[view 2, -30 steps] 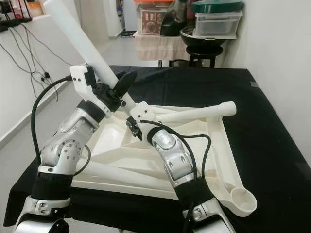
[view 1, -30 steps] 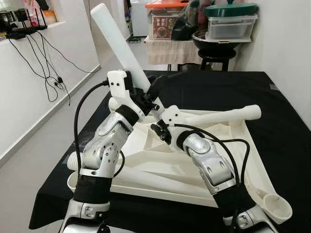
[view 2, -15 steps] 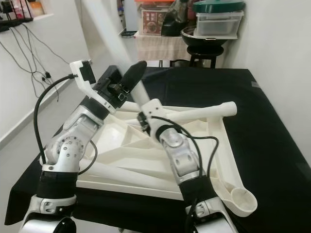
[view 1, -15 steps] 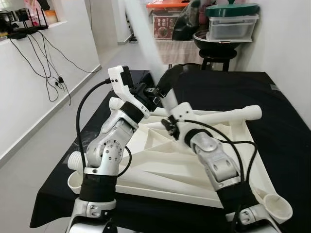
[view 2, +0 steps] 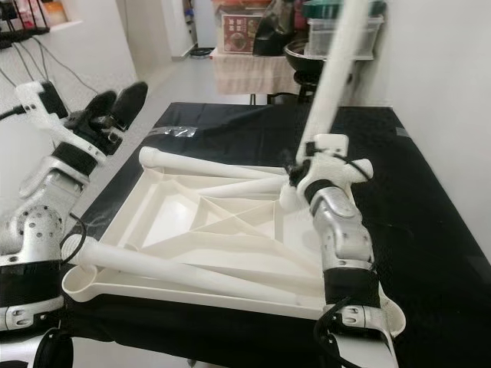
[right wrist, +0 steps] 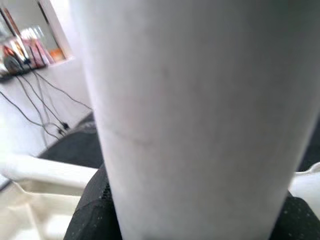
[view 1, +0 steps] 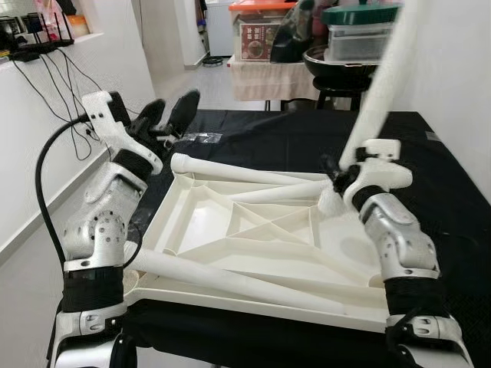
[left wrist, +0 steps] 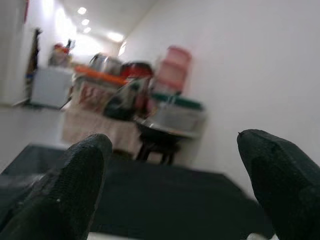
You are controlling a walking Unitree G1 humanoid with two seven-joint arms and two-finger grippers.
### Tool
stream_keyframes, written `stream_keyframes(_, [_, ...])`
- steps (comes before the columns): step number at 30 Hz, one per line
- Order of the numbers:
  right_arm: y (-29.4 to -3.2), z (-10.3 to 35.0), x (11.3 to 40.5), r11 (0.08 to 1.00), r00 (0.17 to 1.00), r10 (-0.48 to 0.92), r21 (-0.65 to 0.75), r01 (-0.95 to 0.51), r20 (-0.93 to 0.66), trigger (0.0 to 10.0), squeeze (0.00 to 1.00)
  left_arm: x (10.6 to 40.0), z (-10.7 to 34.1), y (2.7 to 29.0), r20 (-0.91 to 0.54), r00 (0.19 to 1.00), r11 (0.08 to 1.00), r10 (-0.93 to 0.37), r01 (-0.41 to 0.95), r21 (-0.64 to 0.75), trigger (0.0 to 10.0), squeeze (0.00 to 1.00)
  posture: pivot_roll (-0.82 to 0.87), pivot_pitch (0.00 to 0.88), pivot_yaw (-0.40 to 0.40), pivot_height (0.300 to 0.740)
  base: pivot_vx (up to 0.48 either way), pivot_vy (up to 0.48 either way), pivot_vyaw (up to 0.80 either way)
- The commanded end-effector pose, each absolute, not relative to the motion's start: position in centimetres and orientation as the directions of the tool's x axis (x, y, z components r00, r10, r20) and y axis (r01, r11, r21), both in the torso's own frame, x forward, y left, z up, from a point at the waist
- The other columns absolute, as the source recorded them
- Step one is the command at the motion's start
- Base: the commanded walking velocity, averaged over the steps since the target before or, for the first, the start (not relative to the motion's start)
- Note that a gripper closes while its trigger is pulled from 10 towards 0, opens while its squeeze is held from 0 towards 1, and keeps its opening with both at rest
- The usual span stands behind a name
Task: Building children table
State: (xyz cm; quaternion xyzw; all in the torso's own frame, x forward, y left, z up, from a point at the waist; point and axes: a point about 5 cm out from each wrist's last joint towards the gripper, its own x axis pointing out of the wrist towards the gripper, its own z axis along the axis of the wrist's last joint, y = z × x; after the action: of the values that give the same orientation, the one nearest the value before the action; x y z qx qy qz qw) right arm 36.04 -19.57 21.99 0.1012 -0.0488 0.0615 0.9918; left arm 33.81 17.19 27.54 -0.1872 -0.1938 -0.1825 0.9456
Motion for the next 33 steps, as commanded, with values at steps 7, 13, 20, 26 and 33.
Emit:
stream_keyframes(7, [-17.1, 21.9, 32.9, 0.936, 0.952, 0.207, 0.237, -0.260, 0.224, 10.0, 0.00, 32.3, 21.4, 12.9, 0.145, 0.936, 0.936, -0.321, 0.337, -0.103, 10.0, 0.00, -0.13, 0.000, 0.040, 0.740, 0.000, 0.000, 0.00])
stream_keyframes(13, [-16.4, 21.4, 32.2, 0.911, 0.936, 0.274, 0.252, -0.326, 0.220, 10.0, 0.00, 31.6, 19.7, 10.8, 0.092, 0.932, 0.923, -0.351, 0.360, -0.135, 10.0, 0.00, -0.14, 0.000, 0.055, 0.740, 0.000, 0.000, 0.00])
stream_keyframes(20, [-16.0, 21.5, 31.6, 0.910, 0.927, 0.305, 0.218, -0.351, 0.219, 10.0, 0.00, 31.7, 18.9, 10.4, 0.051, 0.942, 0.939, -0.333, 0.336, -0.071, 10.0, 0.00, -0.14, 0.000, 0.058, 0.740, -0.310, 0.000, 0.00])
stream_keyframes(26, [-15.5, 21.3, 31.5, 0.907, 0.921, 0.323, 0.206, -0.366, 0.218, 10.0, 0.00, 31.5, 19.3, 10.7, 0.095, 0.944, 0.943, -0.316, 0.324, -0.073, 10.0, 0.00, -0.13, 0.000, 0.053, 0.740, -0.220, 0.000, 0.00])
stream_keyframes(33, [-15.6, 21.4, 31.6, 0.906, 0.923, 0.317, 0.218, -0.363, 0.216, 10.0, 0.00, 30.9, 18.6, 11.2, 0.106, 0.948, 0.949, -0.301, 0.309, -0.067, 10.0, 0.00, -0.13, 0.000, 0.054, 0.740, 0.000, 0.000, 0.00])
